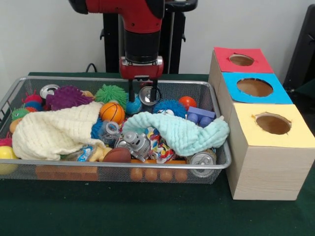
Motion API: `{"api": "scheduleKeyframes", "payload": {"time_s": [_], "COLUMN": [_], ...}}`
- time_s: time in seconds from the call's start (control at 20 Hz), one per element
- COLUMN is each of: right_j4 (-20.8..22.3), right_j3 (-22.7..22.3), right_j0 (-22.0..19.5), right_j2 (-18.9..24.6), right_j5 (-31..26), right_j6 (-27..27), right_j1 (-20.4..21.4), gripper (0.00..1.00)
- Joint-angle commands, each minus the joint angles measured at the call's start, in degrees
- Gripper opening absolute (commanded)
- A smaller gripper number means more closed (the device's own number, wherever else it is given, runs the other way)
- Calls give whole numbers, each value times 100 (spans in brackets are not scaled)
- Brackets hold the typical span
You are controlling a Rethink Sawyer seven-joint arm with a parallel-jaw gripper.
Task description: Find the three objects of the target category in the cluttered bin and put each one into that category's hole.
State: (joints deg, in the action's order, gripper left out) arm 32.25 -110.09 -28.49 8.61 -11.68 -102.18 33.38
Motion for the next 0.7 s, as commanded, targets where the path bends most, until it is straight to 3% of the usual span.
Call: {"api": "scheduleKeyframes", "payload": {"time_s": [0.05,0.35,0.7], "right_j4": [-173,-247,-326], "right_j3": [390,1191,1790], "right_j0": [-391,-383,-227], "right_j2": [186,430,574], "right_j5": [-1199,-1815,-2416], "right_j6": [202,452,421], "right_j1": [-1,-247,-474], "gripper": [100,100,100]}}
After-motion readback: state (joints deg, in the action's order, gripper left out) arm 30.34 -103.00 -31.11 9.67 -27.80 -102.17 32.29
